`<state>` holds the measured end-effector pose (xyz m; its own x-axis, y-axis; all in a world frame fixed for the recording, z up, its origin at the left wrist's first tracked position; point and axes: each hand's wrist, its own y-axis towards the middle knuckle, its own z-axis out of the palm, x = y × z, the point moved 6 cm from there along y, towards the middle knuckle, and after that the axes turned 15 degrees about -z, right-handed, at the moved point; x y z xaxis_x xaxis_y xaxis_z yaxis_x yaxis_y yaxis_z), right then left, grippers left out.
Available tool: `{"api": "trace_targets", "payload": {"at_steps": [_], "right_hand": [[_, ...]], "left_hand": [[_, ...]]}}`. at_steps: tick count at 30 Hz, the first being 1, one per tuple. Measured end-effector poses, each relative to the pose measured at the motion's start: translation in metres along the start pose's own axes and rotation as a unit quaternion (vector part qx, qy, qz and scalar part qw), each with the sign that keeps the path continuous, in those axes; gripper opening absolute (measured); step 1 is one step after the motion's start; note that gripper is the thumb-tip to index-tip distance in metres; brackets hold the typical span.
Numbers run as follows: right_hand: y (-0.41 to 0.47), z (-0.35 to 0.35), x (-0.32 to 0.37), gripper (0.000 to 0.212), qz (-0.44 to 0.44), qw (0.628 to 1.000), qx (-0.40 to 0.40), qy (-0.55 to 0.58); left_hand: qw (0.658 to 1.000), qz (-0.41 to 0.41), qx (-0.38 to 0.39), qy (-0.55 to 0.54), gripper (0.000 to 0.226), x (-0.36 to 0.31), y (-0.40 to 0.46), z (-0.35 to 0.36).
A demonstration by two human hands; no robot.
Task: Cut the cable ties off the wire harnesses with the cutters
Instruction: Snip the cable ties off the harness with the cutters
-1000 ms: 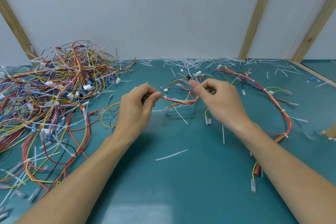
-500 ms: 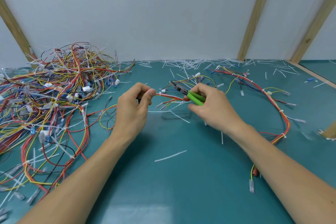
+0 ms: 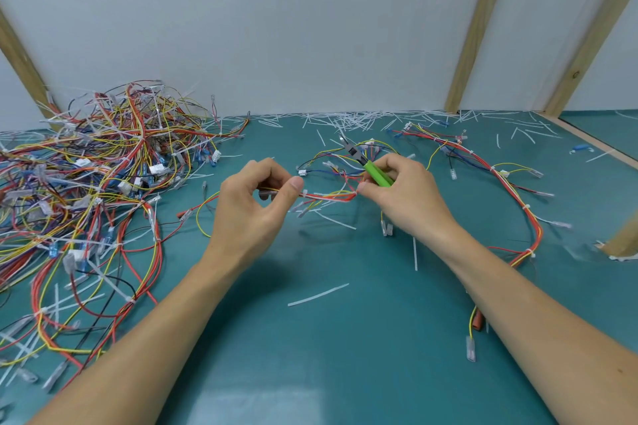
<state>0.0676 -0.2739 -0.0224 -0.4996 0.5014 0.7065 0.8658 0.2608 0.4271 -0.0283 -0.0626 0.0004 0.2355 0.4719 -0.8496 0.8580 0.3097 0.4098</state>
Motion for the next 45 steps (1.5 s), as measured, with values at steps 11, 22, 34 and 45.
{"api": "trace_targets", "payload": {"at_steps": [11,22,34,45], "right_hand": [[-0.004,0.008,-0.013,0.026,0.092,0.991,0.096,0.031],[-0.007,0.015,-0.004,0.012,0.159,0.944,0.068,0.28],[-0.016,0.029,0.008,0.017,0.151,0.91,0.057,0.381],[-0.017,0.027,0.033,0.011,0.008,0.945,0.057,0.321]], "left_hand": [[0.999,0.025,0.026,0.008,0.019,-0.007,-0.005,0.006],[0.992,-0.009,0.038,0.123,0.047,0.006,-0.002,0.011],[0.973,0.092,0.04,0.207,0.022,-0.017,-0.009,0.018],[0.972,0.091,0.072,0.206,0.01,-0.01,-0.01,0.026]]}}
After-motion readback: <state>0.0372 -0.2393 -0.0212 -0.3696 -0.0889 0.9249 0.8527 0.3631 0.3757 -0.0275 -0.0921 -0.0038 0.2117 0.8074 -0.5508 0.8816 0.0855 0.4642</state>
